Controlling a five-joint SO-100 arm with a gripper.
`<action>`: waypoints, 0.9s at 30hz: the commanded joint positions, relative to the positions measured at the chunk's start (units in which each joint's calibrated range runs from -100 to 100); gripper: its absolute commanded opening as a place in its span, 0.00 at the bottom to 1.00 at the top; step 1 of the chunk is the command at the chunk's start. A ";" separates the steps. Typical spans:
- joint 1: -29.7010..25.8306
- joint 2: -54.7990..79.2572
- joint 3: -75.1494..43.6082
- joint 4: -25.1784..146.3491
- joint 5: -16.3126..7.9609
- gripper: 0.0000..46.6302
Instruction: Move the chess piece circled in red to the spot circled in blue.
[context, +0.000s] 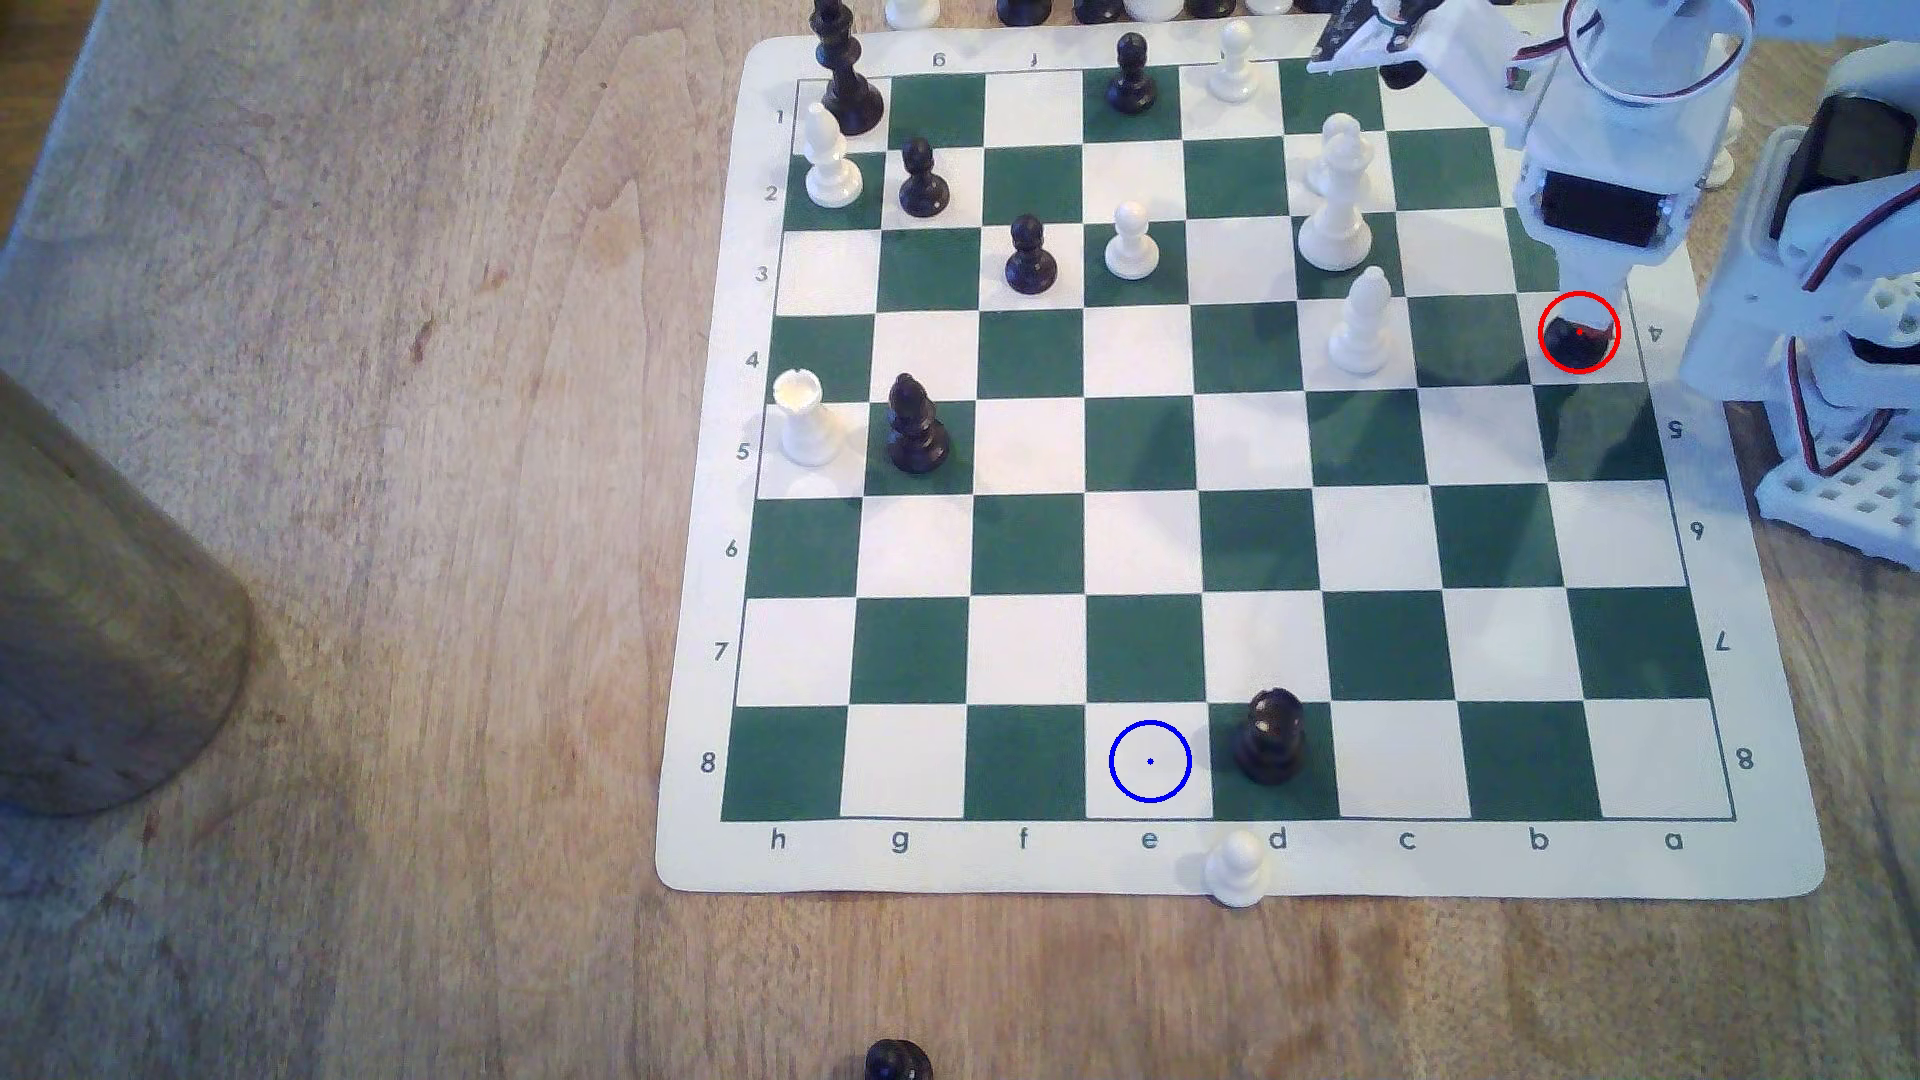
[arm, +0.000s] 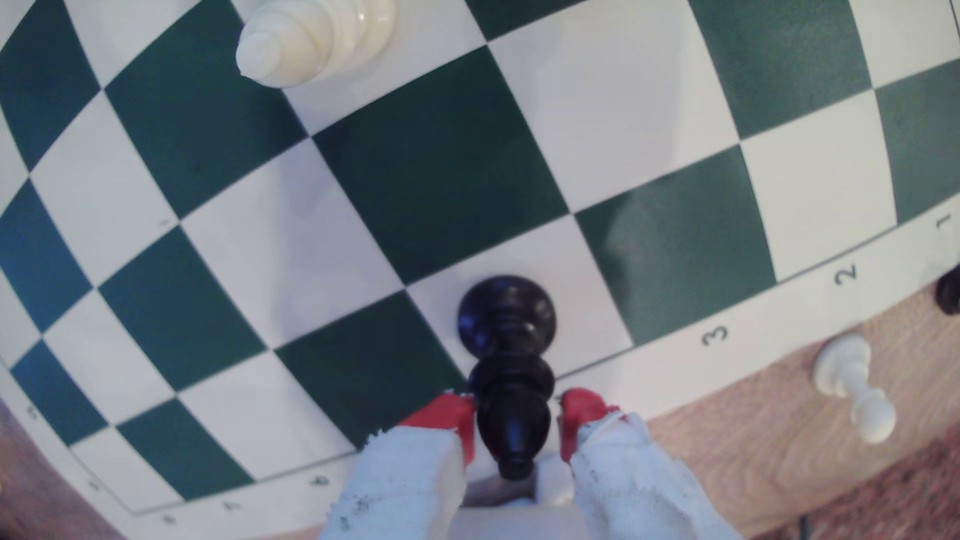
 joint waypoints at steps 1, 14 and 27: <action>-0.49 0.16 -0.55 0.31 0.10 0.17; -0.96 0.25 -0.55 0.15 -0.15 0.01; -15.90 2.29 -24.67 10.06 -7.03 0.00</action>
